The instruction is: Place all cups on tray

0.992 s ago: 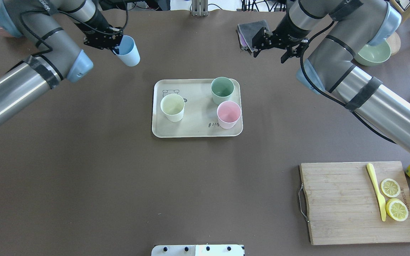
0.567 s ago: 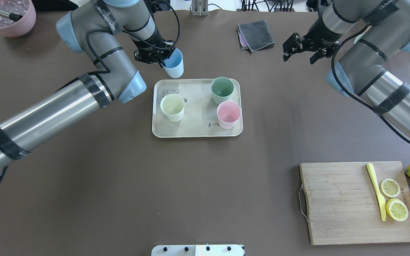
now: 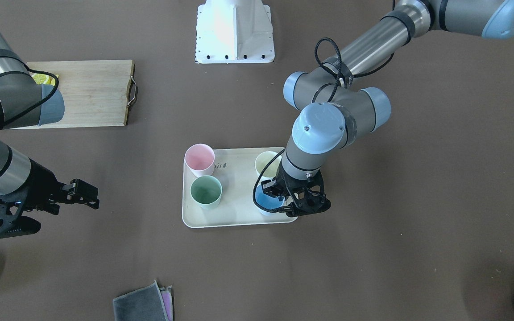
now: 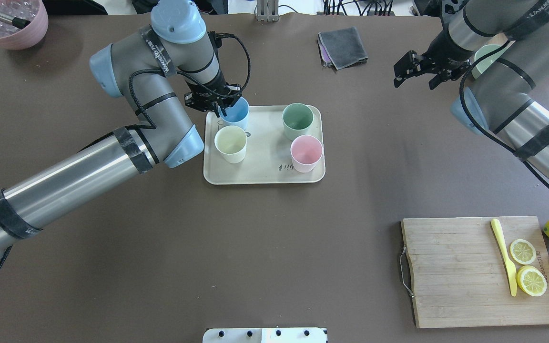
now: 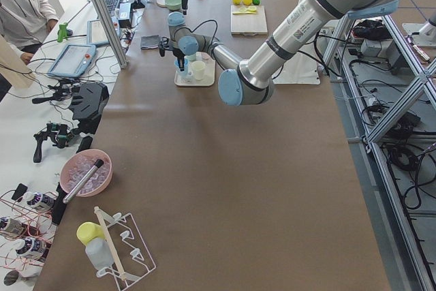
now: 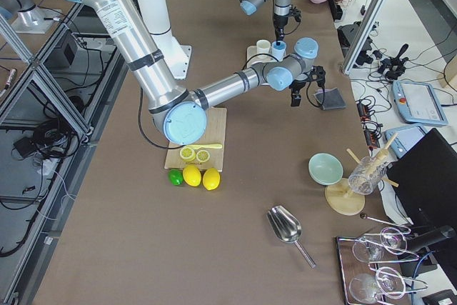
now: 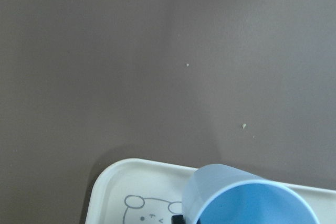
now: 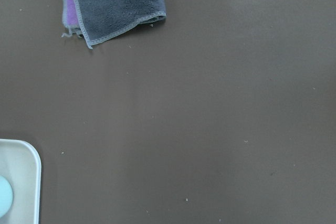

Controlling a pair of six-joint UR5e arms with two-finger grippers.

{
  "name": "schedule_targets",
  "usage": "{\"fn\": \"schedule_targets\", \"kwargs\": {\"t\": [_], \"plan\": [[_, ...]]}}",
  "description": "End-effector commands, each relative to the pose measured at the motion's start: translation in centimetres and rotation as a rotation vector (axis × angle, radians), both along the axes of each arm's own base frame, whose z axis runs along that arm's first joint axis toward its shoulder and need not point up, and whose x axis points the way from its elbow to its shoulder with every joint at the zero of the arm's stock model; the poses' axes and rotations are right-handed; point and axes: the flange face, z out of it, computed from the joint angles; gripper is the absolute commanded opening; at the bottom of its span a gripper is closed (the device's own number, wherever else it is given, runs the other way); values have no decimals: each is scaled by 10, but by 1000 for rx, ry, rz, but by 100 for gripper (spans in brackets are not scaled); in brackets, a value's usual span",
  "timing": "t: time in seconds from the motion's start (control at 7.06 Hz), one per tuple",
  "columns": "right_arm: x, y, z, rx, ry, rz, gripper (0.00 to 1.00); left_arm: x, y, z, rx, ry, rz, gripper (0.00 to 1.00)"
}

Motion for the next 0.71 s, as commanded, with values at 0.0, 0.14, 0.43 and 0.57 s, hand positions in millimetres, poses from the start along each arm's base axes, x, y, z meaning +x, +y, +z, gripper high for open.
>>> {"fn": "schedule_targets", "kwargs": {"t": [0.0, 0.14, 0.43, 0.57], "plan": [[2, 0, -1, -1, -3, 0, 100, -29, -14, -1, -11, 11, -15, 98], [11, -4, 2, -10, -7, 8, 100, -75, -17, 16, -8, 27, 25, 98], [61, -11, 30, 4, -5, -8, 100, -190, -10, 79, 129, -63, 112, 98], [106, -18, 49, 28, 14, -24, 100, -260, -1, 111, 183, -112, 141, 98]]}}
